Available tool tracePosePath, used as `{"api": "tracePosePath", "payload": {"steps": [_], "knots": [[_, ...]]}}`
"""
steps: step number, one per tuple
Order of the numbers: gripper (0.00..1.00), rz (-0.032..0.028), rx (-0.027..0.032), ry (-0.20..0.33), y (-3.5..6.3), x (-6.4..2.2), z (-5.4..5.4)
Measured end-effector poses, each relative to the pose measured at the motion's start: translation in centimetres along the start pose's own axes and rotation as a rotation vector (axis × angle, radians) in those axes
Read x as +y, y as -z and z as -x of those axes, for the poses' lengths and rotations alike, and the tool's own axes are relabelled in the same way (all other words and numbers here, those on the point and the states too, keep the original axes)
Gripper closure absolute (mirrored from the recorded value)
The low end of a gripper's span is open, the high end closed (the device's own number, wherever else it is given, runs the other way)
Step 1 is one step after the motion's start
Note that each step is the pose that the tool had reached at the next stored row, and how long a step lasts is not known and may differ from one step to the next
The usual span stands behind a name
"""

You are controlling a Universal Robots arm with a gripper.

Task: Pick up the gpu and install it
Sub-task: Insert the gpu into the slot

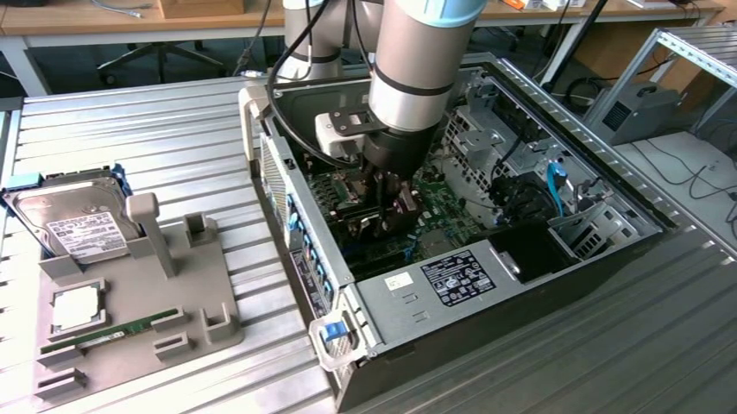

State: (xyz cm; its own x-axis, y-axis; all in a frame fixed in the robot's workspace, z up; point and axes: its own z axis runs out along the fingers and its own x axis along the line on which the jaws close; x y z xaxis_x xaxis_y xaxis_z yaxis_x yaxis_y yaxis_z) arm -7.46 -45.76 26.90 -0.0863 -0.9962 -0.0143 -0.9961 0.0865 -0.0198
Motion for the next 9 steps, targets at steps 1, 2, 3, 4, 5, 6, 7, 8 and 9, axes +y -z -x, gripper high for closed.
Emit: {"api": "tracePosePath", "payload": {"steps": [1,2,3,4,5,6,7,8,9], "knots": [[0.42,0.0000,0.0000,0.000,0.00,0.00,0.00],[0.42,0.0000,0.0000,0.000,0.00,0.00,0.00],[0.42,0.0000,0.0000,0.000,0.02,0.00,0.00],[0.42,0.0001,0.0003,0.000,0.12,0.00,0.00],[0.42,0.0000,0.0000,0.000,0.17,0.00,0.00],[0.42,0.0001,0.0001,0.000,0.26,0.00,0.00],[0.42,0.0000,0.0000,0.000,0.41,-0.01,0.01],[0.42,0.0000,0.0001,0.000,0.57,-0.01,0.01],[0.42,-0.0001,-0.0002,0.000,0.56,-0.01,0.01]]}}
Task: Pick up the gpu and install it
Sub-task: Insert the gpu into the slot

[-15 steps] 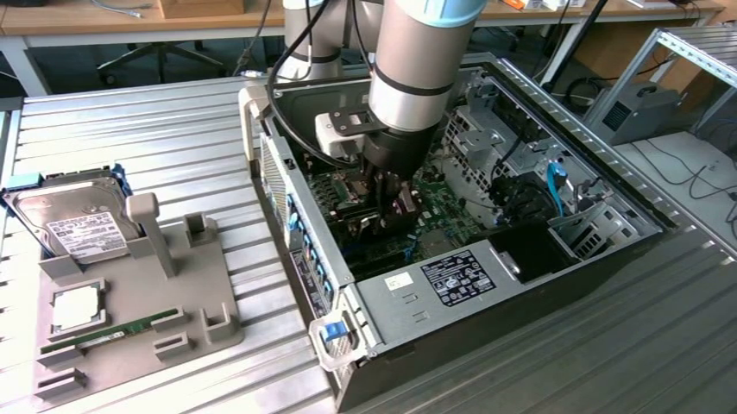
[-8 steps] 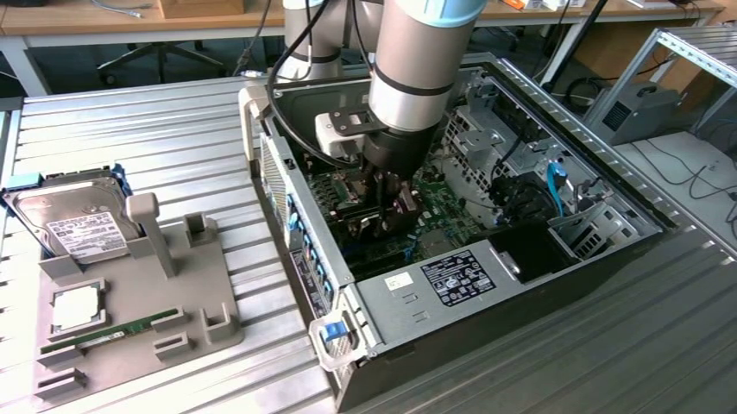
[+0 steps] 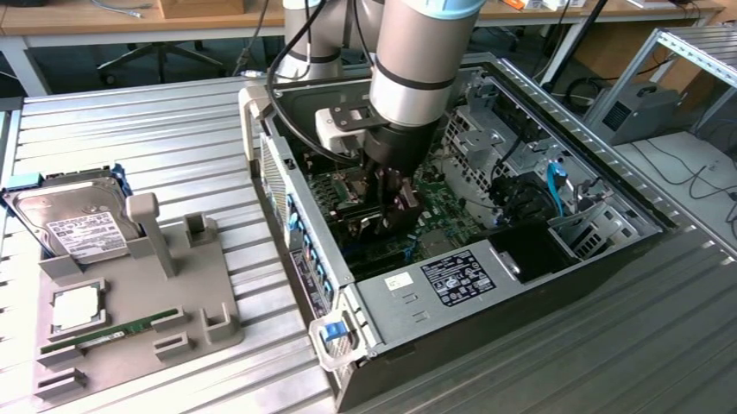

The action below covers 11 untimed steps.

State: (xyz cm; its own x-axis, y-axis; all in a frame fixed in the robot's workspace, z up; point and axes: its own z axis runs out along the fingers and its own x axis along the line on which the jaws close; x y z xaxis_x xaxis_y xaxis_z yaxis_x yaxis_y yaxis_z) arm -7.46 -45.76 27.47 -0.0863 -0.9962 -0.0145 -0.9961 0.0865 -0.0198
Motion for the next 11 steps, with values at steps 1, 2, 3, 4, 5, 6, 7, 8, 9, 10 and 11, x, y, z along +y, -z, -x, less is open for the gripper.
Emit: {"api": "tracePosePath", "payload": {"steps": [1,2,3,4,5,6,7,8,9,10,11], "knots": [[0.42,0.0000,0.0000,0.000,0.00,0.00,0.00],[0.42,0.0000,0.0001,0.000,0.00,0.00,0.00],[0.42,0.0001,0.0002,0.000,0.01,0.00,0.00],[0.42,0.0001,0.0002,0.003,0.01,0.00,0.00],[0.42,0.0003,0.0000,0.017,0.00,0.00,0.03],[0.42,0.0006,-0.0003,0.033,-0.02,0.00,0.09],[0.42,0.0006,-0.0005,0.039,-0.03,0.01,0.10],[0.42,0.0007,-0.0002,0.043,-0.12,0.01,0.10],[0.42,0.0007,0.0000,0.046,-0.22,0.01,0.10],[0.42,0.0007,0.0002,0.048,-0.34,0.02,0.10],[0.42,0.0007,0.0001,0.050,-0.46,0.02,0.10]]}}
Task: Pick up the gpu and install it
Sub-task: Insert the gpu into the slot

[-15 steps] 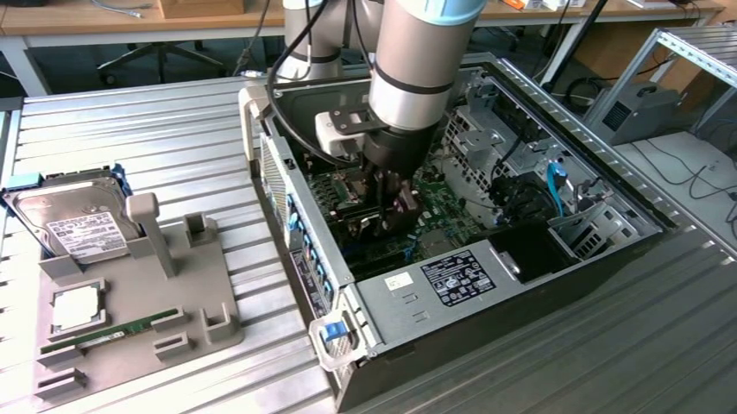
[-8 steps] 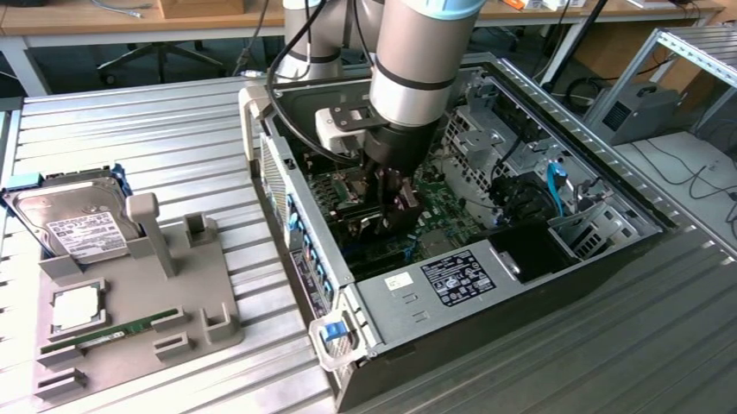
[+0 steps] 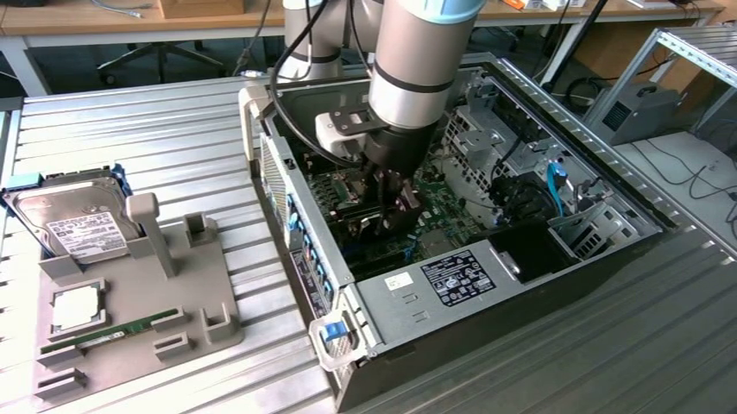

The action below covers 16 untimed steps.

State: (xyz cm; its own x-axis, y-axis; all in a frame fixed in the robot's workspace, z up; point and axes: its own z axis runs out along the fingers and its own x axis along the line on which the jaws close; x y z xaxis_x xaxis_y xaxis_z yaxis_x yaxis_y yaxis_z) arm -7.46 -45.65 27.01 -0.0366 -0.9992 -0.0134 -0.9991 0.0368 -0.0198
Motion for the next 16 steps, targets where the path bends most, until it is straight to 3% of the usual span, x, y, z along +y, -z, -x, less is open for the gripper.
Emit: {"api": "tracePosePath", "payload": {"steps": [14,15,16], "knots": [[0.43,0.0002,-0.0003,0.012,-0.32,0.01,-0.01],[0.51,0.0002,-0.0003,0.012,-0.32,0.01,-0.01],[0.51,0.0002,-0.0002,0.013,-0.32,0.01,-0.01]]}}
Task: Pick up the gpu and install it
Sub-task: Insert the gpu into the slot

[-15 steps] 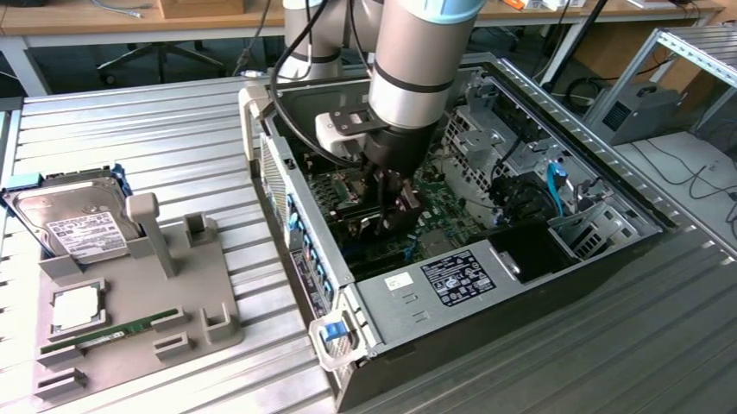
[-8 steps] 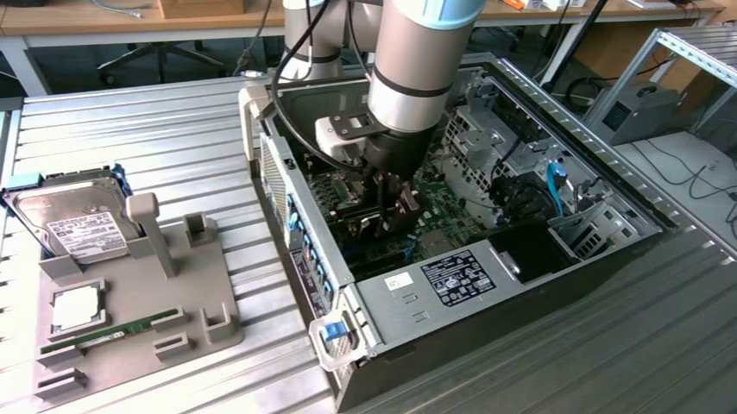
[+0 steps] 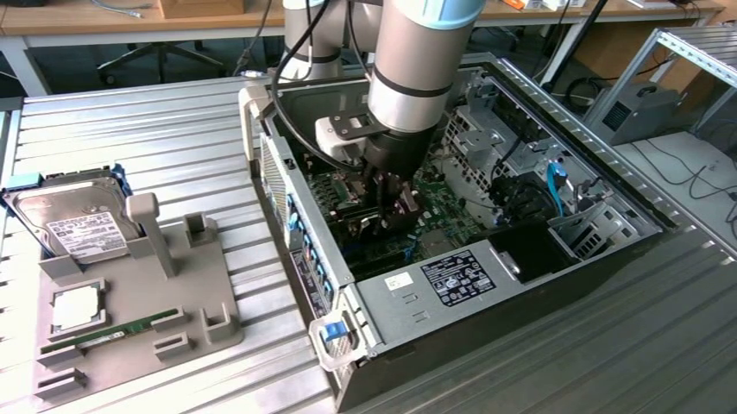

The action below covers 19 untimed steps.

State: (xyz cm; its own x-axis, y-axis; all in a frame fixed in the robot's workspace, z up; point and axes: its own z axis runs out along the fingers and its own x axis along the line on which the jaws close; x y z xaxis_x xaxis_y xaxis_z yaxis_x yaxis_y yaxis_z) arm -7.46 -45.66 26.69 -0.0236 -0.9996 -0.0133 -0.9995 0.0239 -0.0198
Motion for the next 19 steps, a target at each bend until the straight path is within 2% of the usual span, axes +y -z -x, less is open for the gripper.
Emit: {"api": "tracePosePath", "payload": {"steps": [19], "knots": [[0.51,0.0004,-0.0014,0.028,0.00,0.00,-0.15]]}}
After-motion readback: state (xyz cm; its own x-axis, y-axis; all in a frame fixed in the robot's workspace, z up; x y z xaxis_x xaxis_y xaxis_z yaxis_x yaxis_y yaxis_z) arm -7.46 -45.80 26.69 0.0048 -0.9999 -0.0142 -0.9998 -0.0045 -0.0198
